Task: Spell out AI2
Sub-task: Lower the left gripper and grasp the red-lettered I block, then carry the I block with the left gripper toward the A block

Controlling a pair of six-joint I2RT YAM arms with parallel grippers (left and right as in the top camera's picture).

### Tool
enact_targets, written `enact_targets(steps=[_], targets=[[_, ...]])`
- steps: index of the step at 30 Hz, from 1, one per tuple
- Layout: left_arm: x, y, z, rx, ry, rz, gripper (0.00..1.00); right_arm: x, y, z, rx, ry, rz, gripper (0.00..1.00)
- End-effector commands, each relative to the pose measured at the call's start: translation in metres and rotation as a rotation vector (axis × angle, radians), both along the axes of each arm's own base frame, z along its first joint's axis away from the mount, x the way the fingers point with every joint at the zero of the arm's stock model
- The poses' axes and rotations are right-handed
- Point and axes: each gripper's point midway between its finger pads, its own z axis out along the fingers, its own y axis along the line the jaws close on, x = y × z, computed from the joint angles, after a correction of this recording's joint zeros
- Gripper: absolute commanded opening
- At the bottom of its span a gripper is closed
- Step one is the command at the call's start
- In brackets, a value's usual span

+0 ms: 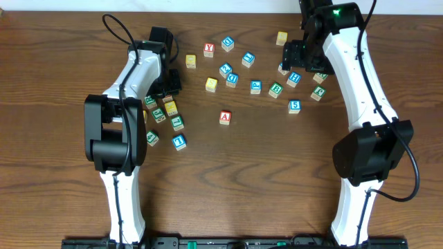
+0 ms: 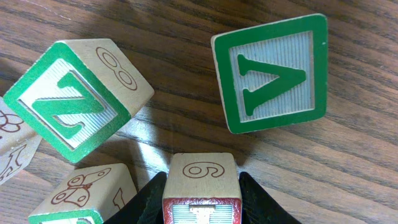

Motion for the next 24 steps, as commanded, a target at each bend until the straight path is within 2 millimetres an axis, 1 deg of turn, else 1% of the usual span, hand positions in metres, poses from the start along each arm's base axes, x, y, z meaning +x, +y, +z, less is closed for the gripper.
enact_targets(steps=[1, 5, 8, 14, 17, 20, 24], targets=[[0.005, 0.003, 0.016, 0.009, -0.041, 0.005, 0.34, 0.002, -0.002, -0.002, -0.012, 0.001, 0.012, 0.85], [0.007, 0.002, 0.03, 0.004, -0.069, 0.006, 0.26, 0.001, -0.002, -0.002, -0.012, 0.002, 0.012, 0.86], [0.005, 0.003, 0.031, 0.005, -0.063, 0.006, 0.24, 0.001, -0.002, -0.002, -0.012, 0.003, 0.012, 0.86], [0.002, 0.003, 0.032, 0.006, -0.055, 0.005, 0.24, 0.001, -0.002, -0.002, -0.012, 0.002, 0.012, 0.86], [0.003, 0.003, 0.036, 0.005, -0.062, 0.005, 0.24, 0.001, -0.002, -0.002, -0.012, 0.002, 0.012, 0.86], [0.003, 0.003, 0.049, 0.002, -0.081, 0.005, 0.24, 0.002, -0.002, -0.002, -0.012, 0.001, 0.012, 0.86], [0.003, 0.0, 0.079, -0.006, -0.137, 0.0, 0.24, 0.002, -0.002, -0.002, -0.012, 0.001, 0.012, 0.86]])
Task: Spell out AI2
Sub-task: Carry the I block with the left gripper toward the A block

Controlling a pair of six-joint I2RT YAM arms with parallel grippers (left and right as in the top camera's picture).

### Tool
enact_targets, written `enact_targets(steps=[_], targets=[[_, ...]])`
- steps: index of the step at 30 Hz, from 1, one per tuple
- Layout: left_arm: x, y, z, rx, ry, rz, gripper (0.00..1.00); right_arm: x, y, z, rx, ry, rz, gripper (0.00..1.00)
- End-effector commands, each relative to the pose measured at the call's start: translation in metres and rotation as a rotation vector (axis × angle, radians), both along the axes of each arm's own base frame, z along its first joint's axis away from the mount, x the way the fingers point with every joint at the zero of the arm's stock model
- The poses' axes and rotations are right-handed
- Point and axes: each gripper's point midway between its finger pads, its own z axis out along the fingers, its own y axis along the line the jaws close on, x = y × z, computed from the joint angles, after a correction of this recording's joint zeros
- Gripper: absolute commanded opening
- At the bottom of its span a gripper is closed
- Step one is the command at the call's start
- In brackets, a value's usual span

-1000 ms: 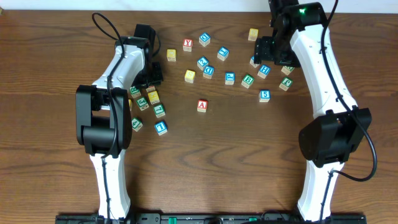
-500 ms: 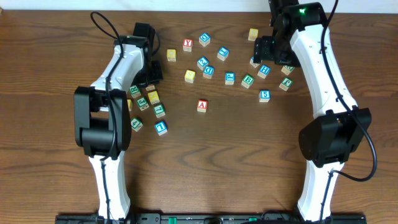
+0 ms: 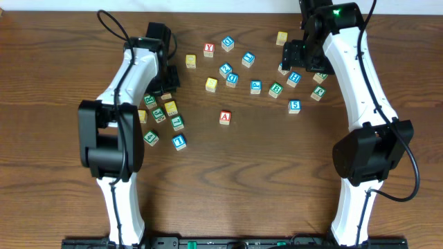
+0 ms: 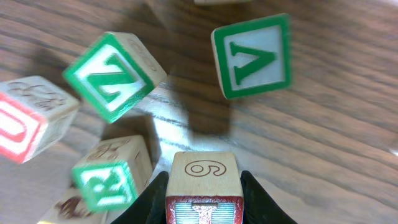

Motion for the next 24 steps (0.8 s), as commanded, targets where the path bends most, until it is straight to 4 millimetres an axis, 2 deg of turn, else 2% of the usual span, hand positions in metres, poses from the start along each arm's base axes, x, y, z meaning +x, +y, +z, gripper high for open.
enact_targets(steps=[1, 4, 8, 13, 21, 24], targets=[[0.005, -0.002, 0.055, -0.003, -0.117, -0.004, 0.24, 0.002, -0.002, -0.002, -0.012, 0.001, 0.012, 0.86], [-0.003, -0.012, 0.082, -0.018, -0.152, -0.026, 0.24, 0.003, -0.001, -0.002, -0.011, -0.003, 0.012, 0.84], [-0.022, -0.033, 0.1, -0.028, -0.144, -0.054, 0.24, 0.008, -0.002, -0.001, -0.007, -0.023, 0.008, 0.82], [-0.048, -0.073, 0.096, -0.031, -0.082, -0.113, 0.24, 0.017, -0.016, 0.001, -0.001, -0.051, -0.025, 0.83], [-0.077, -0.15, 0.093, -0.039, -0.078, -0.3, 0.24, 0.021, -0.063, 0.001, 0.003, -0.05, -0.121, 0.83], [-0.084, -0.171, 0.088, -0.038, -0.096, -0.352, 0.24, 0.02, -0.077, 0.0, 0.026, -0.045, -0.153, 0.83]])
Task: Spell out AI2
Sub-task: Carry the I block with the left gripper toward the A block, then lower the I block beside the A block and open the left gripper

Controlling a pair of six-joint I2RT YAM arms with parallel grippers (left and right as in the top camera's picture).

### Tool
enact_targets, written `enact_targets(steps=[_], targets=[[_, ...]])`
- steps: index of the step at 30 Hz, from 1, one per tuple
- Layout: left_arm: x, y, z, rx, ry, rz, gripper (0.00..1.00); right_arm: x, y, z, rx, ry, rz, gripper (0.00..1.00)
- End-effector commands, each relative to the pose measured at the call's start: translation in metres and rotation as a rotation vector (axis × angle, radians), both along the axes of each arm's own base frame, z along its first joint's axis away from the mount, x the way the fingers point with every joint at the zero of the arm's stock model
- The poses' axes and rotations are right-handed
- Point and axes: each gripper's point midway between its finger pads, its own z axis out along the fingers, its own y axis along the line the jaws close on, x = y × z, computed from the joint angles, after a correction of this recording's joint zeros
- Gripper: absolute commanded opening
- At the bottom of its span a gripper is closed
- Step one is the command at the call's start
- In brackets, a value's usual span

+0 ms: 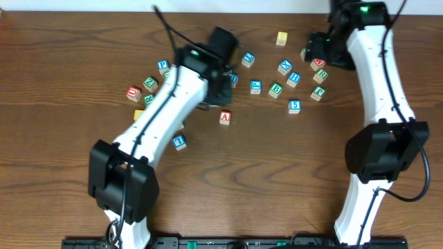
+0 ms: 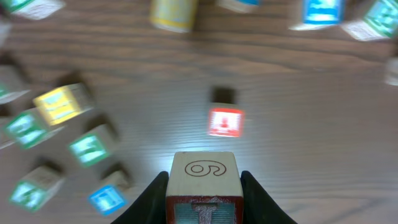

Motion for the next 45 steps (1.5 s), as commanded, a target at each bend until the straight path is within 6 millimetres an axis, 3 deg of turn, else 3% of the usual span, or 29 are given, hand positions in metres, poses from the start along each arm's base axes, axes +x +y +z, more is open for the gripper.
enact_targets(steps=[1, 7, 14, 25, 35, 45], targets=[[-0.006, -0.016, -0.013, 0.013, 0.001, -0.032, 0.24, 0.0, -0.015, -0.003, 0.029, 0.012, -0.015, 0.83], [-0.012, -0.035, -0.035, -0.003, -0.022, -0.075, 0.24, -0.006, -0.026, -0.005, 0.051, 0.036, -0.017, 0.84], [-0.011, -0.037, -0.064, -0.017, -0.04, -0.071, 0.24, -0.009, -0.027, -0.005, 0.049, 0.048, -0.01, 0.83], [-0.006, -0.04, -0.083, -0.032, -0.063, -0.07, 0.24, -0.011, -0.025, -0.006, 0.049, 0.054, -0.008, 0.84], [-0.012, -0.043, -0.127, 0.012, 0.015, -0.088, 0.24, -0.011, -0.024, -0.006, 0.049, 0.055, -0.005, 0.84], [-0.012, -0.044, -0.132, 0.015, 0.018, -0.089, 0.24, -0.011, -0.024, -0.006, 0.047, 0.055, 0.004, 0.85]])
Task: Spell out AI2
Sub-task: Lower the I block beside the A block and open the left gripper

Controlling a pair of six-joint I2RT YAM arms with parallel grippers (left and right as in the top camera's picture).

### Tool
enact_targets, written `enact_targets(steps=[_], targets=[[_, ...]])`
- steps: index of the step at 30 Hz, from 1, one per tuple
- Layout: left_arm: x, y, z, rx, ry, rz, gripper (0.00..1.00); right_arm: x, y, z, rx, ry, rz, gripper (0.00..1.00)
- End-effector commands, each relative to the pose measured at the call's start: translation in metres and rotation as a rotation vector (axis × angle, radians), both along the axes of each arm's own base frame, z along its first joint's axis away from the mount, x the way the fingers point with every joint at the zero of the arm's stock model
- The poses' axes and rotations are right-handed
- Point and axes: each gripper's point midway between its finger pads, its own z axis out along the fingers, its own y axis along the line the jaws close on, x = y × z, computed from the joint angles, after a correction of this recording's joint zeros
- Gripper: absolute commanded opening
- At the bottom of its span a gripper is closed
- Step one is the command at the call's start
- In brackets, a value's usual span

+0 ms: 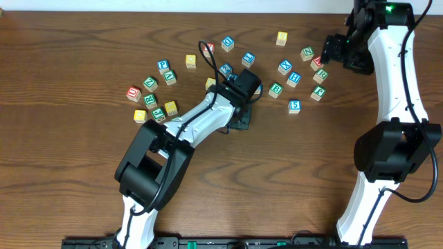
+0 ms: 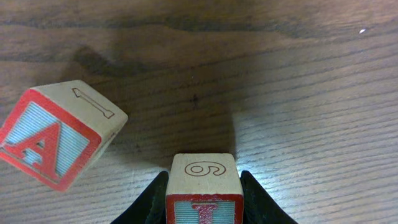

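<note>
My left gripper (image 2: 203,186) is shut on a wooden block (image 2: 203,177). That block has a red-framed I on the face toward the camera and a 9 on top, and it is held low over the table. Just to its left in the left wrist view lies the red A block (image 2: 50,138), tilted and a small gap away. Overhead, the left gripper (image 1: 239,122) is at the table's middle and the arm hides the A block. My right gripper (image 1: 337,52) hovers at the far right by a red block (image 1: 318,62); its jaws cannot be made out. No block with a 2 can be read.
Loose letter blocks lie in a left cluster around a yellow block (image 1: 170,108) and across the back, among them a blue 5 block (image 1: 295,106) and a green block (image 1: 275,89). Bare wood table (image 1: 291,180) fills the front half.
The left gripper, still holding the I block, was high over the middle with the A block small below. It is now low, just right of the A block. The right gripper has shifted right.
The left gripper was shut on the I block low among the green blocks at the left. It then held the block a little higher there, then high over the middle above the red A, and now low beside the A. The right gripper has moved rightward across the back.
</note>
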Motion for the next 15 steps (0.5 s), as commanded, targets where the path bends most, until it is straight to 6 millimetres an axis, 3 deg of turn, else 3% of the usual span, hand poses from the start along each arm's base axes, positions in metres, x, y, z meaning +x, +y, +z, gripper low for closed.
enact_targets(steps=[1, 9, 15], targets=[[0.0, 0.001, -0.002, 0.007, 0.0, 0.0, 0.24, 0.0, 0.002, -0.003, -0.005, 0.009, 0.022, 0.85], [0.008, -0.002, 0.001, 0.022, -0.049, -0.087, 0.24, 0.0, 0.003, -0.003, -0.005, 0.009, 0.026, 0.84], [0.015, 0.007, 0.002, 0.096, -0.093, -0.149, 0.24, 0.0, 0.003, -0.003, -0.005, 0.01, 0.026, 0.85]])
